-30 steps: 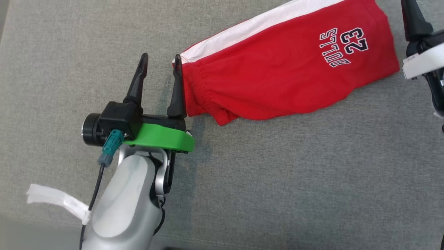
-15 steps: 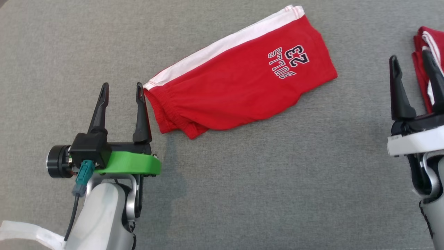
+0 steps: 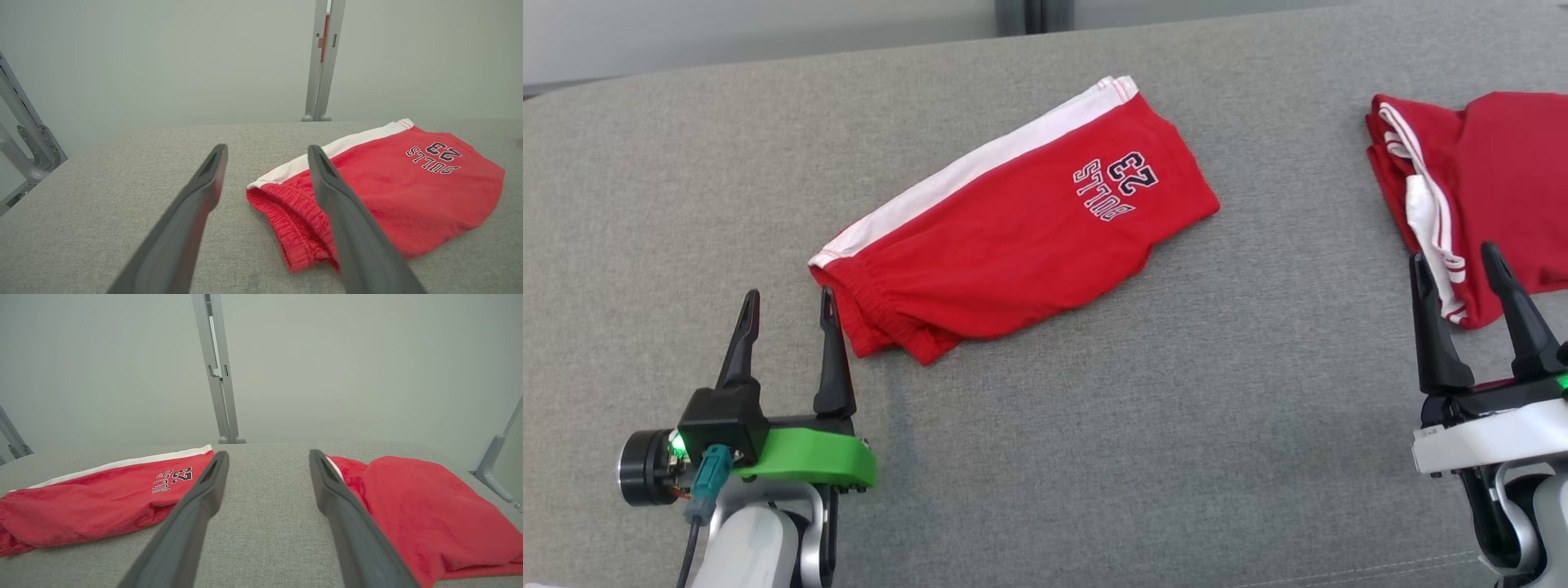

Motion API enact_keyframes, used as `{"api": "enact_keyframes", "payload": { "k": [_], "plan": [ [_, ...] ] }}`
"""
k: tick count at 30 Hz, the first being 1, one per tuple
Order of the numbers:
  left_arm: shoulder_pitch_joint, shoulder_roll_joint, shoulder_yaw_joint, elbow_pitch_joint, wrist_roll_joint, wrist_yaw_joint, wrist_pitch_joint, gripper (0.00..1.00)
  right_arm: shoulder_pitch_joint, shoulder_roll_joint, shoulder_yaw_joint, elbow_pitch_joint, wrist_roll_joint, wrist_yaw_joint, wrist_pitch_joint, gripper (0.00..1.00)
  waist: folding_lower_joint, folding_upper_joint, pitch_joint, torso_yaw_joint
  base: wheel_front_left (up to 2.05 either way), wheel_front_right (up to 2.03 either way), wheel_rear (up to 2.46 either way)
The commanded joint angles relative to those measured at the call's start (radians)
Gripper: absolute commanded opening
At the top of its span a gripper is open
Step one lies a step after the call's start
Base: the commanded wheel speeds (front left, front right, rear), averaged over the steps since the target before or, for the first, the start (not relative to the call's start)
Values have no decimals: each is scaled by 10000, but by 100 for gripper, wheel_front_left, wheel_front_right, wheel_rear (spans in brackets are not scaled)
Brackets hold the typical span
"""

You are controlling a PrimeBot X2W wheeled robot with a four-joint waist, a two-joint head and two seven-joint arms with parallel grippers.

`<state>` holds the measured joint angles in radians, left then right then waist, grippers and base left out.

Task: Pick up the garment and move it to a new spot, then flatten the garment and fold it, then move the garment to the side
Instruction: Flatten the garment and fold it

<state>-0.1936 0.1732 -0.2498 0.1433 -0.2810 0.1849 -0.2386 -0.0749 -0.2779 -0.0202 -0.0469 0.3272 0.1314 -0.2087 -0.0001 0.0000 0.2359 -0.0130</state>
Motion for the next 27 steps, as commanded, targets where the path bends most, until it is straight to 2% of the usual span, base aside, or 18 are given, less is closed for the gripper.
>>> {"api": "enact_keyframes", "payload": {
  "k": [1,19,27],
  "plan": [
    [174,93,44,-57,-35,79,21,100,143,40,-46,-145,-86,-17,79,100,1,0,-189,-168,0,0,0],
    [273,171,-47,-264,-60,274,116,100,406,110,-100,-634,-196,-17,514,100,1,0,-157,-49,0,0,0],
    [-482,-48,-235,-675,166,309,-26,100,-356,-399,-186,-268,40,-17,607,100,1,0,835,562,0,0,0]
  ]
}}
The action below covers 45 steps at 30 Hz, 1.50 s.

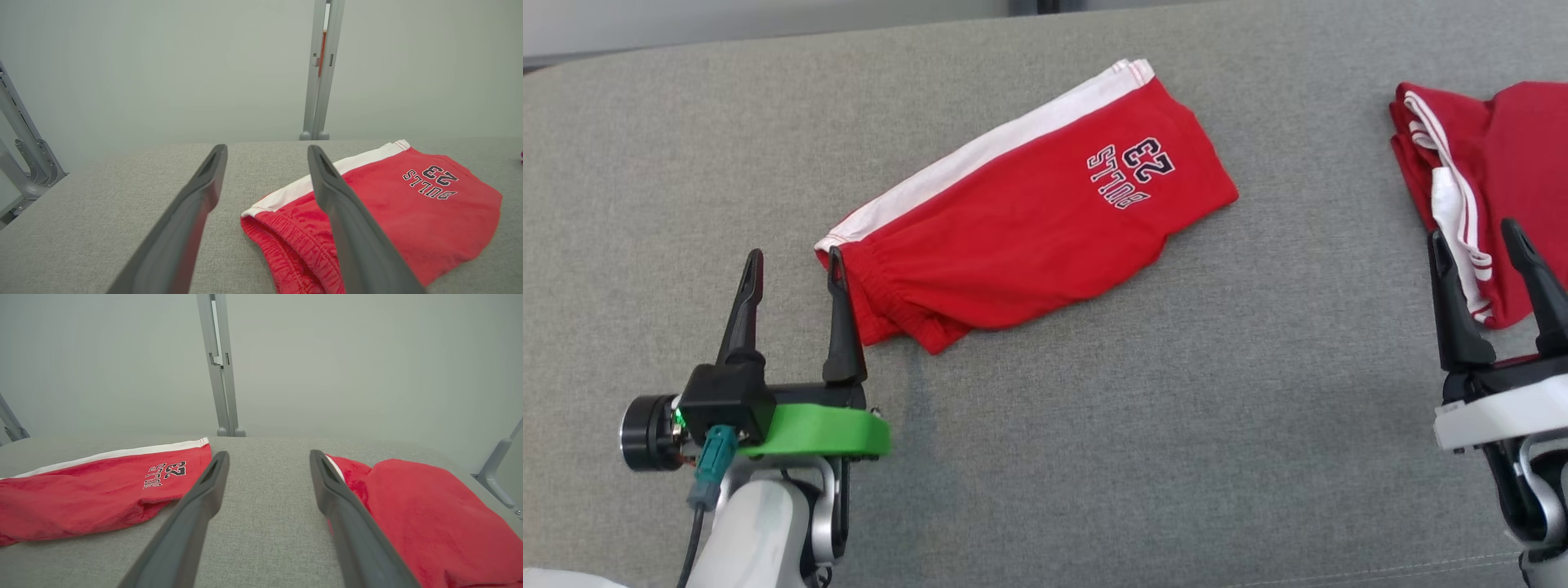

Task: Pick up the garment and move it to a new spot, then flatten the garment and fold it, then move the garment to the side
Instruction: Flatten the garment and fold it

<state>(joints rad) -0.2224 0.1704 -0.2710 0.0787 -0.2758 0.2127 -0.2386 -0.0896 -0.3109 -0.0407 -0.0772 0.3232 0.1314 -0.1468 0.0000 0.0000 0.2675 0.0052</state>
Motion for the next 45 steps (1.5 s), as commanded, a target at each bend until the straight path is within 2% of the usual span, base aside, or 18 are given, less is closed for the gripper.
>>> {"api": "enact_keyframes", "payload": {
  "k": [1,7,13,21,26,27,28,32,36,45],
  "plan": [
    [-297,-59,-51,-75,128,25,-58,100,-375,-154,68,159,135,-17,10,100,0,0,685,478,0,0,0],
    [-1045,-416,-294,-278,250,-81,-193,100,-1786,-739,685,1085,541,-17,136,100,0,0,1820,1252,0,0,0],
    [-1511,-739,-425,-116,279,-185,-270,100,-3608,-1198,2133,2790,1045,-16,533,100,0,0,2420,1800,0,0,0],
    [-1624,-973,-304,-75,392,-316,-270,100,-6016,-972,3869,5757,2014,-17,1196,100,0,0,2397,2009,0,0,0],
    [-1506,-1046,-237,-37,479,-421,-272,100,-6672,-755,4641,6925,2622,-8,2080,100,0,0,2293,2010,0,0,0],
    [-1481,-1054,-205,-25,504,-438,-272,100,-6777,-704,4844,7034,2827,-8,2308,44,0,0,2269,2001,0,0,0],
    [-1463,-1059,-179,-21,520,-441,-272,100,-6851,-713,4976,7093,2937,-6,2441,0,0,0,2250,1995,0,0,0],
    [-1355,-1083,-97,21,575,-495,-273,100,-7092,-836,5361,7110,3516,-9,2487,0,0,0,2118,1964,0,0,0],
    [-1134,-1099,12,55,673,-542,-273,100,-6734,-1027,5562,6780,3883,-9,1639,0,0,0,1771,1783,0,0,0],
    [-491,-897,205,187,781,-654,-266,100,-4215,-1361,4931,5611,4209,-13,104,0,0,0,909,1155,0,0,0]
  ]
}}
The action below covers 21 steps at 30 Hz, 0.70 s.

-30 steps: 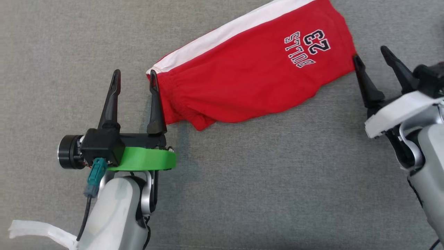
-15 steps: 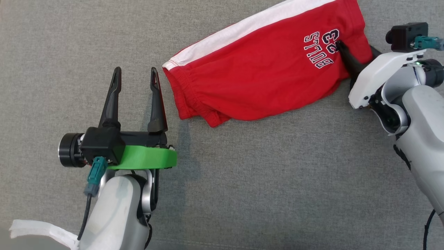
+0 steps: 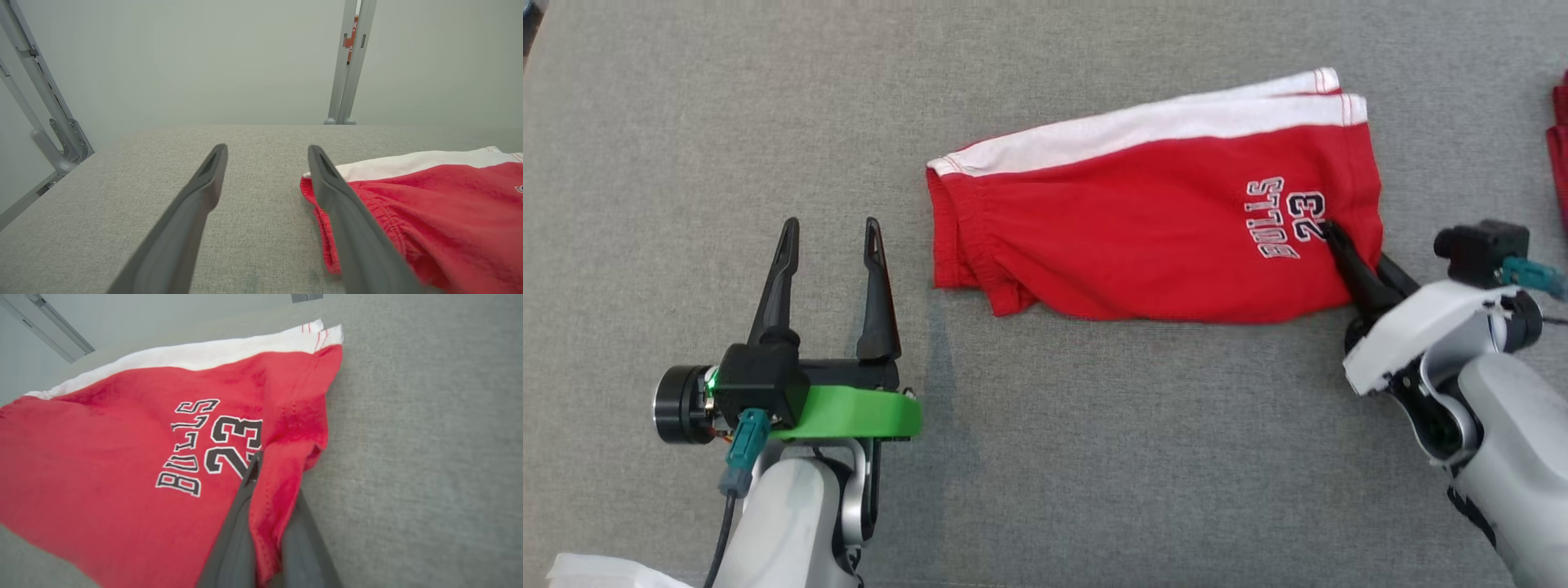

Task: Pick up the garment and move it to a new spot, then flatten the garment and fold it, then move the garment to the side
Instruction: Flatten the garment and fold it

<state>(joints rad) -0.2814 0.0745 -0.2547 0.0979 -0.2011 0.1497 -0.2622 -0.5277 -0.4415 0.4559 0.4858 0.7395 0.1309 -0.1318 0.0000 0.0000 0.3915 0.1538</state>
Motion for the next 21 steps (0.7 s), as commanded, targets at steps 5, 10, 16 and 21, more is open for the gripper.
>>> {"api": "enact_keyframes", "payload": {
  "k": [5,10,16,21],
  "plan": [
    [386,189,136,-46,-14,41,-29,100,1644,-50,-985,-938,-118,-7,-314,0,0,0,-584,-655,0,0,0],
    [552,214,120,-95,-82,97,-26,100,2388,55,-1770,-1463,-481,-7,76,0,0,0,-699,-791,0,0,0],
    [577,184,3,4,-158,25,-15,100,2147,205,-2029,-2272,-1093,-4,832,0,0,0,-835,-661,0,0,0],
    [566,131,-99,79,-222,7,-17,100,1251,524,-1113,-3296,-1583,-5,1566,0,0,0,-913,-445,0,0,0]
  ]
}}
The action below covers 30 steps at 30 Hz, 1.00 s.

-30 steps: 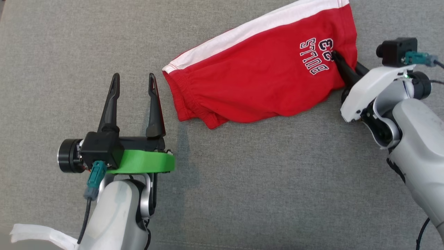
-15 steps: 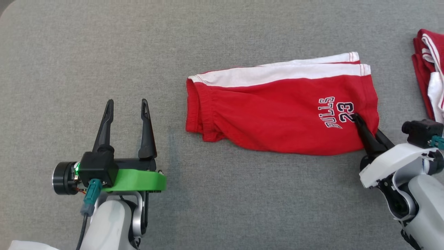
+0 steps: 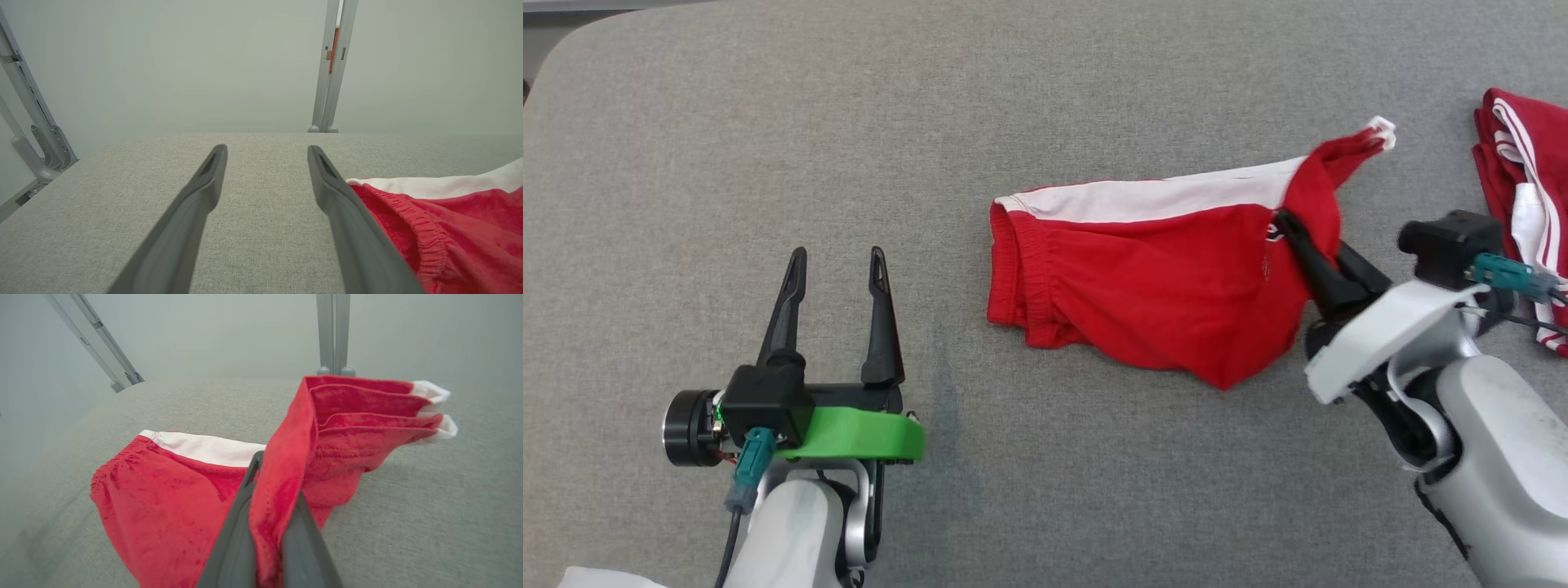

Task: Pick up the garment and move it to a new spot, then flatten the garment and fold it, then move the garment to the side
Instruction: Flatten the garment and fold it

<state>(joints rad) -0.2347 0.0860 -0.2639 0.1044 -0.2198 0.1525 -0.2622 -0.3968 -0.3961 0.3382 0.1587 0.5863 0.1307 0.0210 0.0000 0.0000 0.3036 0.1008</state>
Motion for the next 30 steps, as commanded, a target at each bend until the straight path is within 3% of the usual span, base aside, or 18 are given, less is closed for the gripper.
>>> {"api": "enact_keyframes", "payload": {
  "k": [1,8,12,13,14,15,22,26,30],
  "plan": [
    [83,3,-34,33,-44,-22,-18,100,-298,195,407,-157,-115,-3,242,0,0,0,-47,156,0,0,0],
    [-75,-92,-187,133,-126,-35,-23,100,-1273,1238,2547,85,127,-3,870,0,0,0,-44,696,0,0,0],
    [-208,-154,-221,133,-162,-25,-25,100,-1431,1710,3295,645,370,-3,600,1,0,0,51,952,0,0,0],
    [-199,-165,-217,125,-166,-6,-26,100,-1457,1748,3447,791,371,-3,469,40,0,0,63,978,0,0,0],
    [-184,-172,-211,111,-164,1,-26,100,-1479,1758,3530,886,371,-3,358,66,0,0,75,992,0,0,0],
    [-168,-176,-191,112,-162,10,-27,100,-1489,1774,3637,974,409,-3,190,100,0,0,94,997,0,0,0],
    [-90,-191,-111,171,-54,18,-28,100,-1474,1452,3521,704,202,-3,-1614,100,0,0,48,794,0,0,0],
    [-77,-76,-57,165,54,19,-28,100,-1058,1105,2556,263,-228,-5,-2403,100,0,0,-83,550,0,0,0],
    [37,75,16,129,124,83,-29,100,-274,819,937,-254,-763,-3,-2664,100,0,0,-248,256,0,0,0]
  ]
}}
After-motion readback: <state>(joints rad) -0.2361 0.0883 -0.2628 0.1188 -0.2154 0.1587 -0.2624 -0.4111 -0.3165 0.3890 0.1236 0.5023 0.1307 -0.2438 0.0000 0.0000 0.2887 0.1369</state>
